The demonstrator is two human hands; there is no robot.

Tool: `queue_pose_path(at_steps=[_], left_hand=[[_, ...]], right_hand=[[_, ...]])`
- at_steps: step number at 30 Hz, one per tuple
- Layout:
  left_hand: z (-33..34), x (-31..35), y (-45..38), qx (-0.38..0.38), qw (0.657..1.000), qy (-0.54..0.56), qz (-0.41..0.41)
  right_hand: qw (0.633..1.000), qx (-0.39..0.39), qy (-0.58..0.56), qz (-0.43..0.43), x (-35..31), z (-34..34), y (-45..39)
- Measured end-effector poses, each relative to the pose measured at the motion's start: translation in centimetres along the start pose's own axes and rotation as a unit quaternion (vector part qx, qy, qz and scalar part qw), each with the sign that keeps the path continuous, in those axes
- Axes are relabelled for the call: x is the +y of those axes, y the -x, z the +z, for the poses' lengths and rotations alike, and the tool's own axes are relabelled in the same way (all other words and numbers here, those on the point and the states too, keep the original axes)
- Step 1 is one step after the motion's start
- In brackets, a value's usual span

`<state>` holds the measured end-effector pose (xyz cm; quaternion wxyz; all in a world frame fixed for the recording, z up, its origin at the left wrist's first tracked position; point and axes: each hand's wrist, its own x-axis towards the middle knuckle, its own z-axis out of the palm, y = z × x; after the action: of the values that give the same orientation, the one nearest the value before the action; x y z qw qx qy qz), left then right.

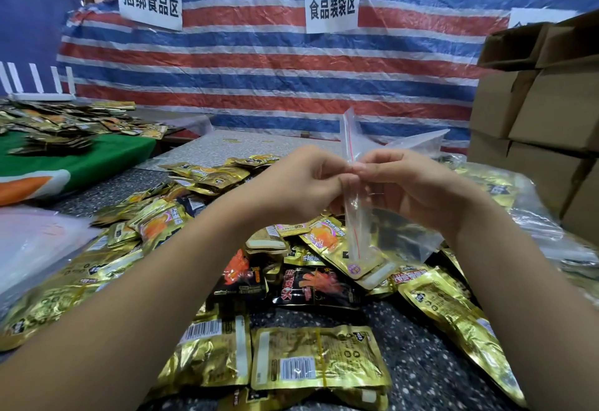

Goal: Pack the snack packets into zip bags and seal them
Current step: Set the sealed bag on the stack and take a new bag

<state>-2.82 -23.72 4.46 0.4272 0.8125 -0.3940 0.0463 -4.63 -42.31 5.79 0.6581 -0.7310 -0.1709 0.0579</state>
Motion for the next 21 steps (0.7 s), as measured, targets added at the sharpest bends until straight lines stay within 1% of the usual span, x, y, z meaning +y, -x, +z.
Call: queue_pose_path(at_steps=[2,3,4,6,7,8,9,11,12,14,15,16,17,19,21], left_hand=[[-0.6,-0.1,-0.1,0.010,1.000,0.018,-0.006],[-1.0,-0.3,-0.2,0.024,0.999,0.017,-0.022],[-1.5,-0.5,-0.3,0.041,0.998,0.017,-0.043],[-2.3,-1.1,-0.4,0.075,0.993,0.036,-0.085],[-2.5,-1.3,-0.5,0.090,0.990,0.041,-0.104],[-2.5,-1.5,-0.6,0.100,0.987,0.033,-0.122],[-2.4,-1.5,-0.6,0.106,0.985,0.009,-0.138],[-1.9,-1.6,-0.7,0.130,0.980,-0.063,-0.135],[-1.6,-1.5,-0.7,0.155,0.977,-0.093,-0.109],[-1.3,-0.7,-0.4,0.209,0.970,-0.126,-0.014],[-1.3,0.0,-0.1,0.219,0.966,-0.135,0.030],[-1.2,0.6,0.0,0.209,0.965,-0.147,0.060],[-1.1,1.2,0.2,0.179,0.968,-0.163,0.073],[-0.6,1.8,0.5,0.108,0.970,-0.211,0.059],[-0.1,2.0,0.7,0.054,0.956,-0.285,0.038]], right_hand=[[1.000,0.013,-0.005,-0.019,-0.2,0.0,-0.2],[0.999,0.041,-0.011,-0.026,-0.4,-0.2,-0.3],[0.995,0.092,-0.024,-0.030,-0.5,-0.5,-0.5],[0.971,0.233,-0.023,-0.052,-0.9,-1.4,-0.7],[0.953,0.295,0.014,-0.070,-1.0,-1.8,-0.8],[0.936,0.337,0.060,-0.082,-0.9,-2.1,-0.7],[0.923,0.361,0.098,-0.091,-0.8,-2.2,-0.7],[0.908,0.381,0.141,-0.105,-0.7,-1.6,-0.7],[0.901,0.386,0.158,-0.114,-0.6,-1.3,-0.8],[0.889,0.392,0.200,-0.125,-0.5,-0.4,-0.9],[0.885,0.392,0.218,-0.125,-0.5,-0.1,-0.9],[0.883,0.392,0.227,-0.123,-0.5,0.3,-0.9],[0.883,0.391,0.228,-0.122,-0.5,0.5,-0.9],[0.887,0.388,0.219,-0.121,-0.6,0.9,-0.9],[0.896,0.385,0.191,-0.111,-0.7,1.2,-0.8]])
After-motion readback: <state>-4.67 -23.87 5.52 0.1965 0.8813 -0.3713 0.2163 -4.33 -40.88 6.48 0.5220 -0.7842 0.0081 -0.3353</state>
